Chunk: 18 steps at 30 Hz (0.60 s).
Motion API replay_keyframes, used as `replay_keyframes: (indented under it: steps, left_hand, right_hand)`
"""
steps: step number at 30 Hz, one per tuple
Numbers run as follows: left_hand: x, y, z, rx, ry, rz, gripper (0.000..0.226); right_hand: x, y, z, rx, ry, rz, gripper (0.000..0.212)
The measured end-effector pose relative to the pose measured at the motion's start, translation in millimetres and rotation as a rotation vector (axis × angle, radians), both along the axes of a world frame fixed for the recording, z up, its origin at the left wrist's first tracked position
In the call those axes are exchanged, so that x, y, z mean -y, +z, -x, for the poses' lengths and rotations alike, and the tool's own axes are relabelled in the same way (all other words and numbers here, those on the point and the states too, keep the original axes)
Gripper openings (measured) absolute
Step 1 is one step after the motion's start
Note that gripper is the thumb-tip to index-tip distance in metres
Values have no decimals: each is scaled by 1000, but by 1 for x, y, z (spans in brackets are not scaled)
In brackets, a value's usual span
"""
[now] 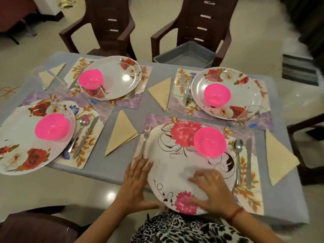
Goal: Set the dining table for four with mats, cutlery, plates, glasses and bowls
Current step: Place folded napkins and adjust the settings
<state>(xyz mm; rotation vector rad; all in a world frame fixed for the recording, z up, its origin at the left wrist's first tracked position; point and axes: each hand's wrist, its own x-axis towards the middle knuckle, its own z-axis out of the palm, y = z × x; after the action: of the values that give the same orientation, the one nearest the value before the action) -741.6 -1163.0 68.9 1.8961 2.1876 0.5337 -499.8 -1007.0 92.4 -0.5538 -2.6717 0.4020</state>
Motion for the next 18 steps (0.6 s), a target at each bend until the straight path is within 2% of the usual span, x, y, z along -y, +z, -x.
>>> replay_keyframes:
  steps: [2, 4, 7, 18]
  left_hand:
    - [-6, -5, 0, -20, -15, 65, 132]
    - [-11, -7, 2, -24, -32, 117, 136]
    - [-14, -10, 4, -28, -36, 169, 139]
    - [-37, -1, 11, 4, 6, 236, 137]
  right_hand:
    - [13, -23, -27, 142, 141, -79, 63]
    - [16, -37, -37, 154, 191, -90, 64]
    - [10, -47, -39, 176, 190, -146, 57]
    - [-18, -45, -29, 181, 202, -233, 55]
